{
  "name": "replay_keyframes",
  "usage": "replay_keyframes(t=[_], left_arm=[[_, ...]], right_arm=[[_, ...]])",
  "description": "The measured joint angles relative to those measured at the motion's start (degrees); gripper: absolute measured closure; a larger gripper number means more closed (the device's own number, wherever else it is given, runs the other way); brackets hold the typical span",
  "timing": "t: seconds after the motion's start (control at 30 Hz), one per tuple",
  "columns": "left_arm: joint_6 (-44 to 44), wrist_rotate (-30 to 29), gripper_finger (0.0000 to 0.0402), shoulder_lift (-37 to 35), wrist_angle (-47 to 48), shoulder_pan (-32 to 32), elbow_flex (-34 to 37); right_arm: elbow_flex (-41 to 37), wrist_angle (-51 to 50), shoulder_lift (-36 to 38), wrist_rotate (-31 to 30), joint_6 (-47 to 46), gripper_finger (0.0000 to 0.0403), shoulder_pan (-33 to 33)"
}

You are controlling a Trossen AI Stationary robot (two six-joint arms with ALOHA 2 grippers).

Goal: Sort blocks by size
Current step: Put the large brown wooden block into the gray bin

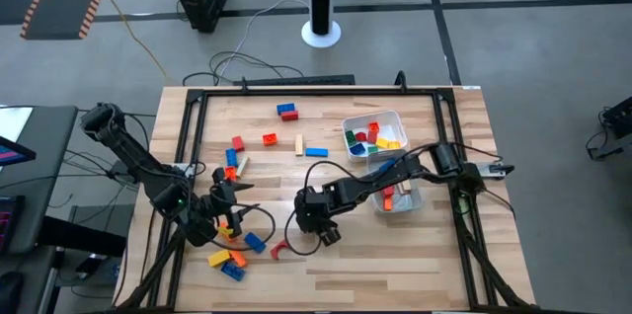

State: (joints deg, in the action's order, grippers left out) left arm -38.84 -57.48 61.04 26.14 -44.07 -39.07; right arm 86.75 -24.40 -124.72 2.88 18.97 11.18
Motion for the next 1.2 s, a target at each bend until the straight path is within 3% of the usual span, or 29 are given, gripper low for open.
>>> replay_keyframes(t=[0.1,0.43,0.67,0.87,1.0,1.2], left_arm=[[0.23,-0.02,0.0157,0.00,0.16,0.00,0.00],[0.62,-1.06,0.0157,0.00,0.03,0.00,0.00],[-0.64,-4.58,0.0157,0.36,-0.18,0.00,0.02],[-6.27,-9.82,0.0157,5.25,-0.43,-0.22,0.02],[-7.44,-10.41,0.0157,9.38,-2.65,-0.22,0.02],[-1.46,-11.92,0.0157,14.17,-11.67,-0.24,0.02]], right_arm=[[0.15,-1.66,0.02,-0.09,-2.61,0.0277,-0.04],[-0.44,-9.02,4.38,-3.83,-9.89,0.0278,-0.08],[-0.16,-17.74,12.17,-14.08,-18.90,0.0278,1.06],[-0.20,-29.47,14.70,-27.83,-29.72,0.0274,3.46],[-0.53,-36.36,15.85,-31.03,-38.18,0.0273,4.32],[-8.67,-40.72,22.16,-38.47,-54.22,0.0272,5.35]])
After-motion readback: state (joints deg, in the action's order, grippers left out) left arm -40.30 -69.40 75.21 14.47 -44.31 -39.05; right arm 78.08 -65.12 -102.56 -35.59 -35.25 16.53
